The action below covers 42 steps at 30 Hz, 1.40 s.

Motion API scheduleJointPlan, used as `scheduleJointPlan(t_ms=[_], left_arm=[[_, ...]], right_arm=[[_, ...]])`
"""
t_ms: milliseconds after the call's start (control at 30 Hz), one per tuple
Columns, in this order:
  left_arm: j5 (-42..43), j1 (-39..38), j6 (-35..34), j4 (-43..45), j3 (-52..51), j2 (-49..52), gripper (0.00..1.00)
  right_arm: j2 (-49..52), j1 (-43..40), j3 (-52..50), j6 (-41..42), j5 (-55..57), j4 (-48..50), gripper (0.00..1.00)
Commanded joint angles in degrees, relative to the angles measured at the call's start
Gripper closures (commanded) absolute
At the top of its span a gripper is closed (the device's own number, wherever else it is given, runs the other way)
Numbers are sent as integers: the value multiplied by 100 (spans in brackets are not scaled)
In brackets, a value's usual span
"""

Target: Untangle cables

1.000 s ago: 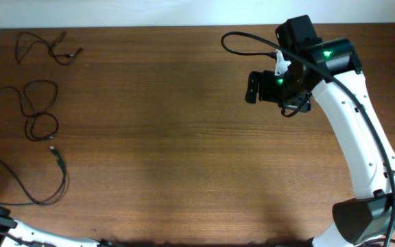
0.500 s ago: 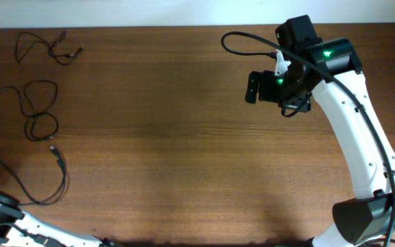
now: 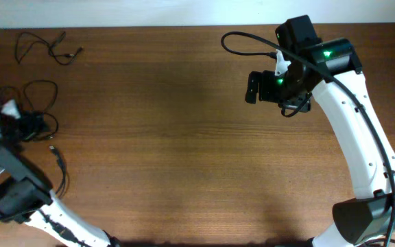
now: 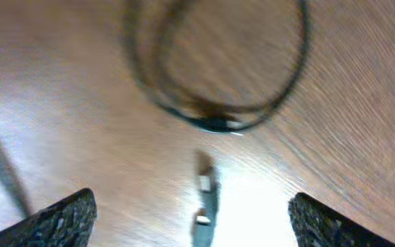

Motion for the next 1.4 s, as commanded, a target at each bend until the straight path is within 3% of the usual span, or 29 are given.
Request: scheduleJointPlan(t_ms=[0, 67, 167, 267, 367, 667, 833, 933, 1033, 1133, 1367], left_arm=[[-474, -402, 227, -9, -601, -118, 10], [-479, -551, 229, 131, -1003, -114, 21], [-520, -546, 227, 223, -1364, -114, 27], [-518, -516, 227, 208, -1460, -114, 21], [-520, -516, 225, 20, -1464, -114, 25], [-520, -516, -79, -345, -1464, -114, 53], [-1475, -498, -81, -208, -1464, -114, 60], [-1567, -455, -81, -127, -1464, -114, 62], [-1102, -452, -44, 107, -1464, -114, 69], [-177, -459, 538, 275, -1464, -114, 70], [258, -643, 872, 304, -1464, -114, 71]], right_arm=[[15, -11, 70, -59, 70, -2, 2], [15, -11, 70, -59, 70, -2, 2], [15, -11, 70, -59, 70, -2, 1], [15, -11, 70, -59, 70, -2, 2], [15, -11, 70, -59, 70, 0, 2], [15, -11, 70, -59, 70, -2, 2], [15, -11, 70, -59, 70, 0, 1], [15, -11, 70, -59, 70, -2, 2], [15, -11, 70, -59, 70, -2, 2], [15, -11, 70, -59, 70, -2, 1], [15, -11, 70, -61, 70, -2, 2]])
